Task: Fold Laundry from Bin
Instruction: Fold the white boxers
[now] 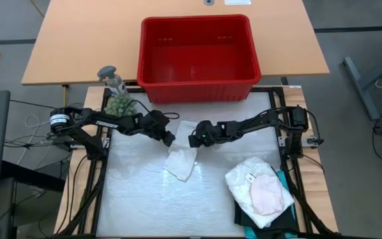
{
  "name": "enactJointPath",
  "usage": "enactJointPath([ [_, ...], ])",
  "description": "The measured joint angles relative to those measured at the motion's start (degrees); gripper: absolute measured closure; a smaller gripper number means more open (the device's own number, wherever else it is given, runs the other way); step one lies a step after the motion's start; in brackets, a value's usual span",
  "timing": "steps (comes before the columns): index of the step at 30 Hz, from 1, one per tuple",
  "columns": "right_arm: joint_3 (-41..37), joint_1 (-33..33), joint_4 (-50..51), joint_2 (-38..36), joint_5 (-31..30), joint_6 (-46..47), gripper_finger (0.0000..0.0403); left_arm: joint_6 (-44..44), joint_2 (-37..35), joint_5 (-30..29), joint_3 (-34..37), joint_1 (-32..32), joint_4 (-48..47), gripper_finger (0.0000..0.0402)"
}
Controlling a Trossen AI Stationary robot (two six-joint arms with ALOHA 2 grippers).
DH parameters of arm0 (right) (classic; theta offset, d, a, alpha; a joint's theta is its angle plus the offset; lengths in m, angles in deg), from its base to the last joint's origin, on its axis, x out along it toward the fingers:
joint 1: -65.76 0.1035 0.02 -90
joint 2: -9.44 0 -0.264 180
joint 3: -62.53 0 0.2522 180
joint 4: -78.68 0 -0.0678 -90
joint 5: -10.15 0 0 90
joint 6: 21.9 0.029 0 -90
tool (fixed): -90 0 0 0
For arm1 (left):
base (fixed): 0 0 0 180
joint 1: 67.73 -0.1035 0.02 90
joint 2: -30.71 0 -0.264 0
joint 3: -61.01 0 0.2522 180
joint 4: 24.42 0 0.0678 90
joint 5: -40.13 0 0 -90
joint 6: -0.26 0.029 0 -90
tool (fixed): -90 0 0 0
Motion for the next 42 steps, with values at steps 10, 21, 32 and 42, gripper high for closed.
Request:
enactJointPath([
  [10,-0.04,-0.01,0.39,0.08,1.0,-3.54,0.0147,-0.81,2.63,1.9,-0.09,0.0,1.0,0.0176],
  [21,-0.11,0.03,0.63,0.12,1.9,-7.0,0.0148,-4.38,8.54,4.51,-0.27,-1.14,2.85,0.0202],
  [32,-0.15,-0.88,0.91,0.32,5.31,-10.76,0.0202,-0.44,11.39,4.3,-0.13,-1.54,5.3,0.0392],
  [42,-0.22,-1.34,0.91,0.45,6.52,-16.28,0.0377,-2.04,12.02,4.46,-0.15,-1.44,8.01,0.0401],
])
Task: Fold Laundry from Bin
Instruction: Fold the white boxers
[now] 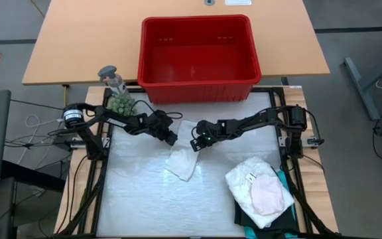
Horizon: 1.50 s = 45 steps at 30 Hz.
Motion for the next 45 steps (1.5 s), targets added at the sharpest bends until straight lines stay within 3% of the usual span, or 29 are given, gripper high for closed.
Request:
enactJointPath([
  [9,-0.04,-0.9,-0.35,-0.93,2.83,-1.85,0.0379,0.0,-2.11,3.24,-2.72,-0.01,-1.14,0.0402],
  [22,-0.03,-4.09,5.95,-10.81,4.52,-8.0,0.0379,-0.38,-2.29,10.22,-7.41,-1.31,-0.18,0.0401],
  [35,0.06,-12.53,9.91,-21.16,4.93,-16.5,0.0379,0.52,-9.46,17.88,-13.74,-11.92,-0.54,0.0401],
  [42,3.07,-17.84,9.58,-25.45,7.11,-25.98,0.0379,5.49,-9.59,22.88,-21.9,-15.69,-0.68,0.0401],
  [45,5.38,-17.68,10.23,-27.15,7.09,-30.02,0.0379,9.73,-9.88,25.15,-25.06,-15.76,-5.74,0.0401],
])
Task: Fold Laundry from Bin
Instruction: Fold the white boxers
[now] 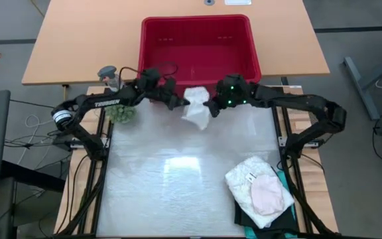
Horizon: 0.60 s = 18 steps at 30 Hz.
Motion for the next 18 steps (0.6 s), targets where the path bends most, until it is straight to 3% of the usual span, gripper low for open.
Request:
enactJointPath([
  [4,0.46,3.22,2.27,-0.74,-2.02,-2.18,0.0379,11.58,-2.13,-0.12,-1.45,2.44,-11.42,0.0401],
  [9,0.4,11.91,11.64,3.09,-11.81,0.76,0.0379,22.11,-2.23,-12.15,-0.26,8.86,-27.9,0.0401],
  [13,-0.24,19.47,13.05,9.07,-13.51,4.98,0.0379,20.23,-2.44,-13.09,6.31,15.03,-23.55,0.0401],
  [18,-0.22,27.13,10.82,14.73,-13.25,10.6,0.0379,9.34,-2.31,-13.32,16.09,22.1,-9.05,0.0401],
])
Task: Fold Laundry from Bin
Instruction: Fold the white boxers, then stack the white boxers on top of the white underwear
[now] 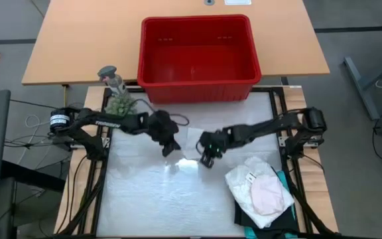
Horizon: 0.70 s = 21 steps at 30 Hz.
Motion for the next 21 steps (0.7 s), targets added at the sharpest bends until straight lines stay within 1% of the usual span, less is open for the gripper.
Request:
enactJointPath([
  [4,0.0,3.37,-1.03,1.77,0.15,4.88,0.0376,-6.19,0.0,-1.93,4.81,4.17,7.33,0.0401],
  [6,0.07,4.48,-0.39,1.97,0.93,6.87,0.0362,-7.63,0.0,-4.1,5.54,5.32,7.88,0.0401],
  [10,0.07,6.08,1.31,0.85,1.8,7.63,0.0319,-9.25,0.0,-7.01,5.58,6.09,9.27,0.0401],
  [11,0.07,6.29,2.84,-0.3,3.08,7.38,0.0306,-9.4,-0.02,-7.04,5.58,6.1,9.71,0.0401],
  [14,0.11,6.21,7.99,-4.96,6.67,5.04,0.0264,-10.49,-0.75,-5.02,5.58,5.29,10.83,0.0401],
  [16,0.09,6.5,11.13,-8.2,7.19,3.7,0.0232,-10.98,-2.02,-3.34,5.37,4.55,11.51,0.0401],
  [19,0.09,7.11,8.97,-12.3,6.8,-0.04,0.0188,-10.66,-5.18,-2.57,5.39,4.1,11.15,0.0401],
  [21,0.15,7.54,6.41,-13.36,6.23,-4.06,0.0171,-8.71,-8.27,-2.78,5.39,4.09,10.25,0.0401],
])
